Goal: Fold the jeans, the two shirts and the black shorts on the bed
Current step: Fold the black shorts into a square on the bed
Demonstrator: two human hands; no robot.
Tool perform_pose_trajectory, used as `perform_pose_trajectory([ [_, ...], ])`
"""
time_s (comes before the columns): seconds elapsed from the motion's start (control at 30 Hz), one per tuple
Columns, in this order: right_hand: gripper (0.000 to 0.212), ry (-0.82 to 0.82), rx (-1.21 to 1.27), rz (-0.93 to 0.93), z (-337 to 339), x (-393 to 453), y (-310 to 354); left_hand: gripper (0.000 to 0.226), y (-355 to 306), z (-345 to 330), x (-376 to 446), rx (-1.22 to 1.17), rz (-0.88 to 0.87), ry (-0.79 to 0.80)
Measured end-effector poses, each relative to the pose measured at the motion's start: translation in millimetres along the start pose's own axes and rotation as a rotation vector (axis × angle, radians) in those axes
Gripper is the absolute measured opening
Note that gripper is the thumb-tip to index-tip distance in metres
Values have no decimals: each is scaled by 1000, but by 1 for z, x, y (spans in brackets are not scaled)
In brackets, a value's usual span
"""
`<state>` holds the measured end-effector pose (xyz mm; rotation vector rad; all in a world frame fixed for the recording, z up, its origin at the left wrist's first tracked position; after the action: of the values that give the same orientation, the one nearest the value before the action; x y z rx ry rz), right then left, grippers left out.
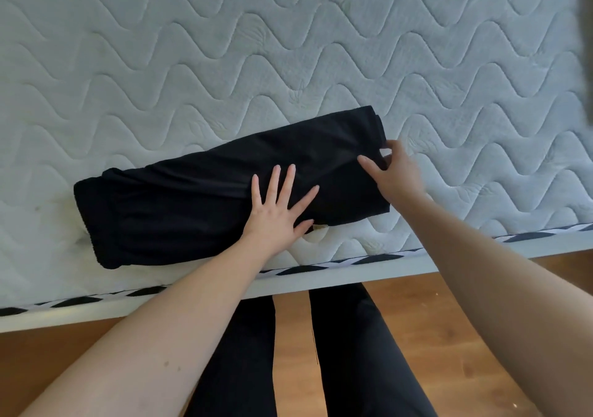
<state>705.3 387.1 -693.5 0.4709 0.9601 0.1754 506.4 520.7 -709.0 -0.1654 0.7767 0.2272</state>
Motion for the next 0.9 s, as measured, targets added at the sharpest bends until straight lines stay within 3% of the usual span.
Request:
perform_pose_trajectory([
  [0.13, 57, 0, 101, -27, -1, -1, 1, 65, 1, 24, -15, -57, -67, -116],
  [0.27, 74, -24, 269, -80, -8, -4, 2, 76, -15, 28, -17, -2, -129, -138],
  [0.4, 65, -117, 368, -163, -8, 1, -6, 92, -15, 25, 2, 15, 33, -167],
  [0.5, 57, -132, 327, -172, -6, 6, -8, 95, -4, 27, 15, -16, 169, -164],
  [0.73, 61, -40, 36, -47, -1, 15, 10, 97, -7, 17, 28, -14, 144, -42],
  [0.9, 38, 34, 27, 31, 2, 13, 27, 96, -5, 16, 30, -85, 44, 45],
])
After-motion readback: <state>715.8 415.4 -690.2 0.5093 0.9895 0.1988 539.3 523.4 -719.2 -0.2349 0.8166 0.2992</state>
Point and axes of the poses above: each hand's wrist, its own x-axis towards the middle knuckle, its own z-axis out of the back of the hand, y = z × x, the point moved 10 cm from there along x, towards the middle knuckle, and after that the axes turned 12 degrees about y, right-handed, at the moved point
